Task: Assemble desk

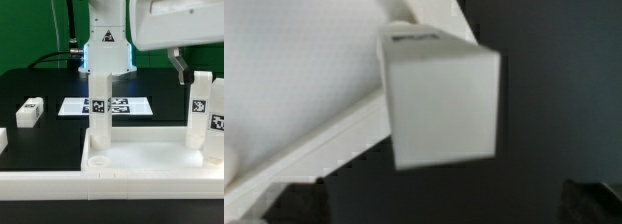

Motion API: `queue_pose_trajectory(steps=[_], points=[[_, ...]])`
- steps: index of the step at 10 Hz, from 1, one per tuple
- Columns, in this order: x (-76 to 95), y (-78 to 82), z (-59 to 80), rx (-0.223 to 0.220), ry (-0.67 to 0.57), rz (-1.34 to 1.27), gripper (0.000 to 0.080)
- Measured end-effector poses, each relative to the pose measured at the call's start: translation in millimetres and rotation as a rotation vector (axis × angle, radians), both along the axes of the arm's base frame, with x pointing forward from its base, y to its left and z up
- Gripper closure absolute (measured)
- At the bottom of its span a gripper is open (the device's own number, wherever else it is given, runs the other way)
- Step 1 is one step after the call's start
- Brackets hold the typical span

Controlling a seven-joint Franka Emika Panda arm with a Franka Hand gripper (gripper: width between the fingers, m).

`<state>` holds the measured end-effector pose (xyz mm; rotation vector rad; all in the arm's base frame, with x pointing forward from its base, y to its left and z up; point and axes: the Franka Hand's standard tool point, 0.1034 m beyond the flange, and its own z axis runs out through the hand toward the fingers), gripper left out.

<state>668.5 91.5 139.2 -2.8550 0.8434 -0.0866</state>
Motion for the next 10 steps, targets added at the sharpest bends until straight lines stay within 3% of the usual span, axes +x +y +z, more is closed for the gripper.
queue_pose_trajectory(steps=[4, 6, 8, 9, 10], points=[[-7.7, 13.8, -19.0, -0.008, 0.032, -0.005, 0.0151], [-9.6, 14.9, -21.9, -0.008, 0.044, -0.026, 0.0151], [-9.7, 14.3, -22.1, -0.005, 0.049, -0.064, 0.0421], [-10.8, 11.7, -22.8, 0.000, 0.067, -0.170, 0.0421], [-10.9, 9.9, -23.2, 0.007, 0.081, -0.272, 0.0491]])
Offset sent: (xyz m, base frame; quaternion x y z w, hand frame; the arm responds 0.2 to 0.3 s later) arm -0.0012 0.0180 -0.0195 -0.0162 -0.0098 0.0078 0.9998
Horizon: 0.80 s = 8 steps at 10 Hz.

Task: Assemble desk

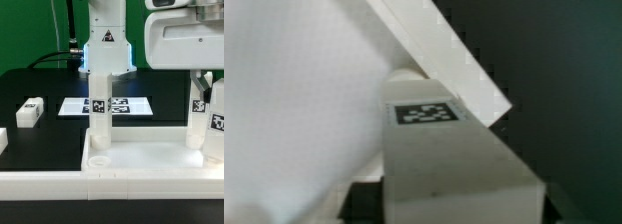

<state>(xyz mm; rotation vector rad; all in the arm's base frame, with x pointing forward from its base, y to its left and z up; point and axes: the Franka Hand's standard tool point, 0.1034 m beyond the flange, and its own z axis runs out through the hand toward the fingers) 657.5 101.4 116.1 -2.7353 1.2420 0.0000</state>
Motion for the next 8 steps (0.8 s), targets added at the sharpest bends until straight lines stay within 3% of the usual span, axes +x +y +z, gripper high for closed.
queue_pose_trajectory(steps=[3, 5, 6, 8], points=[[-5.2, -5.4, -1.8, 0.022, -0.003, -0.452, 0.0494], [-8.4, 3.8, -2.7, 0.115, -0.004, -0.848, 0.0494], [-9.3, 10.9, -3.6, 0.200, -0.015, -1.037, 0.0494], [-9.6, 13.1, -3.6, 0.200, -0.017, -1.030, 0.0494]])
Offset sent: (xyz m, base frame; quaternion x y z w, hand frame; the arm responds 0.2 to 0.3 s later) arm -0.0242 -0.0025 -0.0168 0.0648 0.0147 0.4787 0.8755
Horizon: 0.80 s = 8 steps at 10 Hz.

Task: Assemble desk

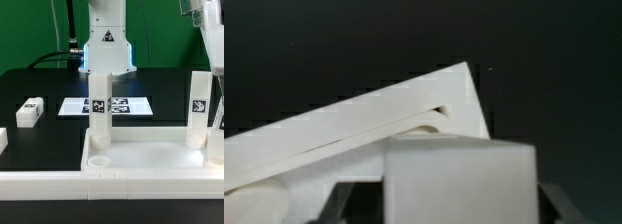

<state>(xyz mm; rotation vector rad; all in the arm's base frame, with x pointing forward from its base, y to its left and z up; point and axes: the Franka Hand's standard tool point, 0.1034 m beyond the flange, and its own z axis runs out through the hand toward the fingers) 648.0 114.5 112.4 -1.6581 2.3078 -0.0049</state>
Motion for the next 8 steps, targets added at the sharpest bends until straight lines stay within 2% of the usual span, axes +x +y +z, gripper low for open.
queue_pose_trajectory(steps=[1, 2, 3, 4, 7, 8], points=[[-0.1, -0.2, -0.7, -0.009, -0.005, 0.033, 0.0494], [0.8, -2.2, -0.6, -0.046, -0.025, 0.154, 0.0262], [2.7, -4.0, 0.4, -0.098, -0.057, 0.364, 0.0262], [1.0, -0.4, 0.1, -0.133, -0.063, 0.568, 0.0173], [1.9, -2.4, -0.7, -0.173, -0.091, 0.709, 0.0151], [2.1, -2.9, -0.1, -0.212, -0.104, 0.851, 0.0151]])
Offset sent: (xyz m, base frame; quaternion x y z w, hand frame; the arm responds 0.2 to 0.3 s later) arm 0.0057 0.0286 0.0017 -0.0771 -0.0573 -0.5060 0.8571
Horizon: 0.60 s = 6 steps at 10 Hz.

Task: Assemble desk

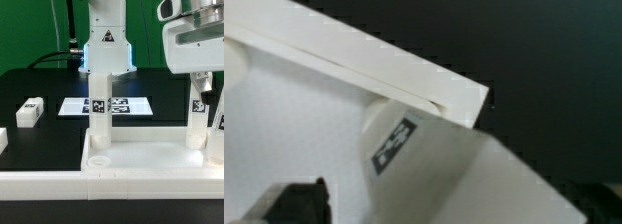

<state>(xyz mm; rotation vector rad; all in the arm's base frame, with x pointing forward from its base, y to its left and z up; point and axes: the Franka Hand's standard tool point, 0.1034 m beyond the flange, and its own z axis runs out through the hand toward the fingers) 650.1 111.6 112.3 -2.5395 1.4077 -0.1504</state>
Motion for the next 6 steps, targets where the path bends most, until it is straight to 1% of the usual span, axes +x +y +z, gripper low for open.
queue_pose_trajectory(steps=[1, 2, 3, 6], points=[[4.5, 1.0, 5.5, -0.073, -0.030, 0.261, 0.0150], [4.2, 1.6, 4.0, -0.106, -0.063, 0.424, 0.0150], [0.3, 2.7, -0.1, -0.117, -0.065, 0.483, 0.0150], [0.8, 1.8, -0.1, -0.111, -0.060, 0.448, 0.0164]])
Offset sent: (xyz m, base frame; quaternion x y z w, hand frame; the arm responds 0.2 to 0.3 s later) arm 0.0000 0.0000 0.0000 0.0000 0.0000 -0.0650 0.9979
